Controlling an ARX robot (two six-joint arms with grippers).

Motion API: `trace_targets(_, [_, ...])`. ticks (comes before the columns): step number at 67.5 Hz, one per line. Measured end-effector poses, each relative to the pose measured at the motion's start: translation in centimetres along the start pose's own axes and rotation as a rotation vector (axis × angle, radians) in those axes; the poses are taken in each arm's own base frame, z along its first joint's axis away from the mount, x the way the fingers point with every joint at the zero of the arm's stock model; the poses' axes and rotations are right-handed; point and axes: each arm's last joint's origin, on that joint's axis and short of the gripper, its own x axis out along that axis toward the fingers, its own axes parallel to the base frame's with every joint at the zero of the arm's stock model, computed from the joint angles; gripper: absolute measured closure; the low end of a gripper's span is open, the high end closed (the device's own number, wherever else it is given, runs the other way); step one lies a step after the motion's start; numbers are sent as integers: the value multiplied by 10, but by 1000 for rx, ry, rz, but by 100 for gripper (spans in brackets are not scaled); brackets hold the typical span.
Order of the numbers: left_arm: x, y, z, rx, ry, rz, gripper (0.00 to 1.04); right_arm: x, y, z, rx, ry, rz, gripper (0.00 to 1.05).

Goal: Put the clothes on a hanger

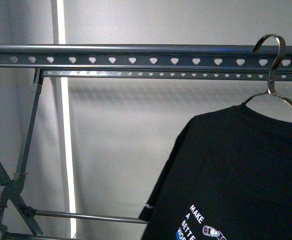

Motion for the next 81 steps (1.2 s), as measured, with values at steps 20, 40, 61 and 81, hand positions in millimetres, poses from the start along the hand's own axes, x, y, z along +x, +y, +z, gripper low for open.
trace_targets(20, [-22,0,-20,0,-8,0,101,-5,-19,67,151,-105,-50,96])
trace_targets(40, [-38,0,-33,0,-8,0,101,-3,-35,112,248,-157,-122,96])
trace_targets(61, [-51,0,-41,1,-10,0,101,36,-50,110,307,-130,-178,96])
trace_targets(81, [-59,0,-44,3,-34,0,101,29,-33,82,122,-348,-239,55])
